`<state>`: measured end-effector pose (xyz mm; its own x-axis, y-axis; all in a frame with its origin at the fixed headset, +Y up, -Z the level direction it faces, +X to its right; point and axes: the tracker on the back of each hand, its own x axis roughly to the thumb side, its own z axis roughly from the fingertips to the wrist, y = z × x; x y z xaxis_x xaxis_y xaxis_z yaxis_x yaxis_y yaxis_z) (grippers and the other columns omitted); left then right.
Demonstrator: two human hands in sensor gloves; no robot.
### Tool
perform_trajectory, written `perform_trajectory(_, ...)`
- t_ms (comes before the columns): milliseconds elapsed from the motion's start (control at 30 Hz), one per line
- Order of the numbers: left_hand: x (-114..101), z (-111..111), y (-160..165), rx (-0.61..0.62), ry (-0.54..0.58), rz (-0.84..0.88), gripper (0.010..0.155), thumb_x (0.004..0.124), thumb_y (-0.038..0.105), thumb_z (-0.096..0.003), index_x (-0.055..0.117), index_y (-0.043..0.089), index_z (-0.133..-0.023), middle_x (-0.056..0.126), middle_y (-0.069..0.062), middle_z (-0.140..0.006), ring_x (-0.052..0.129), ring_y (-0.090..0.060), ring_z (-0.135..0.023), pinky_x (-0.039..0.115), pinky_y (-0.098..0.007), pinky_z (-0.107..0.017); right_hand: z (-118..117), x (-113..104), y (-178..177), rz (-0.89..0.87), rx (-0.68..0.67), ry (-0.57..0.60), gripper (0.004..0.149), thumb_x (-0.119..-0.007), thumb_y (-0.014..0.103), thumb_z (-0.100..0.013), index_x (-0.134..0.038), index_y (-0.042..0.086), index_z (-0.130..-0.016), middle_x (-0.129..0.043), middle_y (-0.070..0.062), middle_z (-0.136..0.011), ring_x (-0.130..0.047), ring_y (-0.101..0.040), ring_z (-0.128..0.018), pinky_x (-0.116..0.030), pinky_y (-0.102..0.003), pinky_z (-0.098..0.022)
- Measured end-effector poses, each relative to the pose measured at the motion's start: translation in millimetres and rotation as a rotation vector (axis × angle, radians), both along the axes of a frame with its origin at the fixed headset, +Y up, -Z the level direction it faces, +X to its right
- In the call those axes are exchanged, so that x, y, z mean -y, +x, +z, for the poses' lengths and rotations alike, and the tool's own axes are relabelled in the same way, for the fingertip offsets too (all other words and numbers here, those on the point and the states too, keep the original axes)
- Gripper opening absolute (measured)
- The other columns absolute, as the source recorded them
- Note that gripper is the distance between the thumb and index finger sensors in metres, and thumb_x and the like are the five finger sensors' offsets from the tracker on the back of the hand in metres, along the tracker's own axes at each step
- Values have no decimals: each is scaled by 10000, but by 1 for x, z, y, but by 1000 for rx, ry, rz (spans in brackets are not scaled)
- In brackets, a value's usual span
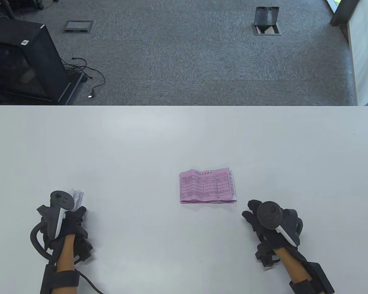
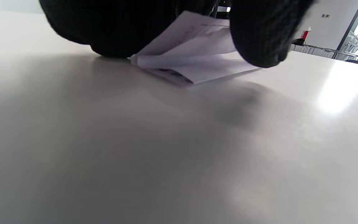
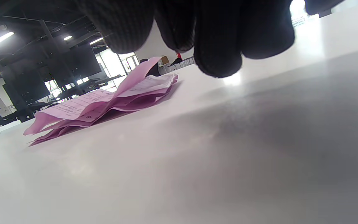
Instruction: Unfold folded invoices and stack
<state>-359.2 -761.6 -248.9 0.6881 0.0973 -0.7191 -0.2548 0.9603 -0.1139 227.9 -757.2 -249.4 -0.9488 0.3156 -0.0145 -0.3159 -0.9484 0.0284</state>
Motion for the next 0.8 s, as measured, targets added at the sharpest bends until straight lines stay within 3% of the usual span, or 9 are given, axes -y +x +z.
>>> perform_trajectory(267, -3, 5, -14, -43, 94, -63, 463, 816, 387, -513, 798, 224, -946, 907, -65, -887, 874, -304, -793, 755, -509, -616, 1, -2, -1, 4, 2, -9, 523, -717, 478, -462, -689, 214, -913, -869, -84, -777, -801, -365, -740, -518, -662, -641)
perform_trajectory(433, -10, 8, -10, -14, 180, -29, 427, 833, 378, -499, 850, 209, -891, 967, -72, -810, 930, -292, -720, 796, -495, -567, 3, -4, -4, -16, -9, -4, 520, -716, 477, -465, -690, 214, -912, -870, -83, -777, -801, -365, -741, -519, -661, -641)
perform_trajectory(633, -33, 6, 22, 143, 408, 176, 416, 859, 372, -479, 871, 198, -857, 995, -77, -756, 958, -285, -671, 821, -485, -526, 7, -8, -14, -53, -46, 2, 520, -715, 479, -465, -687, 216, -913, -870, -78, -777, -802, -362, -741, -521, -660, -641)
perform_trajectory(800, -45, 5, 71, 279, 508, 382, 408, 871, 368, -474, 876, 200, -846, 1001, -75, -742, 964, -279, -660, 826, -481, -517, 11, -9, -24, -101, -75, -4, 519, -715, 478, -465, -688, 216, -912, -870, -78, -777, -803, -361, -740, -523, -659, -640)
